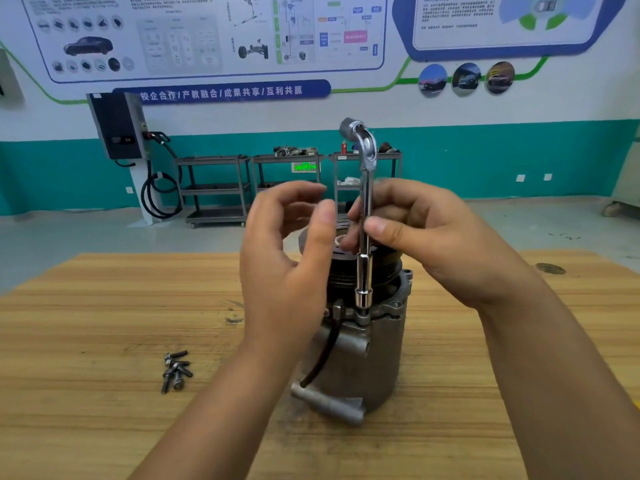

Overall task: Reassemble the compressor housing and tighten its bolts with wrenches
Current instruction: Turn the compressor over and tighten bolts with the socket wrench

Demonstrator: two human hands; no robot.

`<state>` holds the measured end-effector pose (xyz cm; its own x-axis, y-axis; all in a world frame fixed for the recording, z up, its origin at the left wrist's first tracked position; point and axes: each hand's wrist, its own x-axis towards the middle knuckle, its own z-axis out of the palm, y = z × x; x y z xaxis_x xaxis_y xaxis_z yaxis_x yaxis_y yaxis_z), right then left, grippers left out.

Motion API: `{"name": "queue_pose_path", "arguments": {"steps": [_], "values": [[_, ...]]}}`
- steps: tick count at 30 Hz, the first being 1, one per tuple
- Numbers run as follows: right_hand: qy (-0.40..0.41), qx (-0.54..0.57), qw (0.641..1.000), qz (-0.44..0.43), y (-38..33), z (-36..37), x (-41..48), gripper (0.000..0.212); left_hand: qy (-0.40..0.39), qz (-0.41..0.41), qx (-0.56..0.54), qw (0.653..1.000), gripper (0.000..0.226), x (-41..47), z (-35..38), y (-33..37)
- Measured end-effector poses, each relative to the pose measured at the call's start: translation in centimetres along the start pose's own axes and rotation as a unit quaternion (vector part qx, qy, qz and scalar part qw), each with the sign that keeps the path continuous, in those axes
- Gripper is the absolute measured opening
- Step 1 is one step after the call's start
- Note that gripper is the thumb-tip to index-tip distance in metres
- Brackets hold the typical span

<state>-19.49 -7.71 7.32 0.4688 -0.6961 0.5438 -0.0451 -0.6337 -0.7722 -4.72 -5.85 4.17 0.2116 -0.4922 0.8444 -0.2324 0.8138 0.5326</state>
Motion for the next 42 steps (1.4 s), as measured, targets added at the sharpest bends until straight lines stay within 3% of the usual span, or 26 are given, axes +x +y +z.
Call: {"name": "queue_pose_path", "arguments": {"steps": [3, 6, 8, 21, 25, 32, 38, 42], "values": [[0.006, 0.021, 1.0, -0.004, 0.3, -0.4, 0.0, 0.02, -0.096, 0.002, -0.051, 0.994, 0.006, 2.8, 0.5, 0.6], [0.02, 0.046, 0.999, -0.013, 0.4, -0.3, 0.2, 0.03, -0.205, -0.069, -0.128, 0.968, 0.013, 4.0, 0.9, 0.5], [0.02, 0.061, 0.998, -0.018, 0.5, -0.1, 0.3, 0.033, -0.228, -0.101, -0.163, 0.954, 0.014, 3.8, 1.0, 0.1], [0.046, -0.002, 0.999, -0.002, 0.5, 0.0, 0.3, 0.037, -0.185, -0.174, -0.189, 0.948, 0.02, 3.3, 1.1, -0.4], [0.034, -0.018, 0.999, 0.002, 0.6, -0.2, 0.3, 0.036, -0.217, -0.174, -0.189, 0.942, 0.005, 3.4, 0.9, -0.5], [-0.042, 0.038, 0.998, 0.028, 1.0, -0.9, -0.1, 0.027, -0.227, -0.191, -0.18, 0.938, 0.012, 3.7, 0.5, -0.8], [-0.019, 0.096, 0.995, 0.035, 1.4, -1.1, 0.0, 0.023, -0.228, -0.188, -0.204, 0.933, 0.016, 3.5, 0.5, -0.6], [0.0, 0.04, 0.999, 0.032, 1.4, -0.7, 0.1, 0.023, -0.189, -0.19, -0.211, 0.94, 0.008, 3.4, 0.7, -0.7]]}}
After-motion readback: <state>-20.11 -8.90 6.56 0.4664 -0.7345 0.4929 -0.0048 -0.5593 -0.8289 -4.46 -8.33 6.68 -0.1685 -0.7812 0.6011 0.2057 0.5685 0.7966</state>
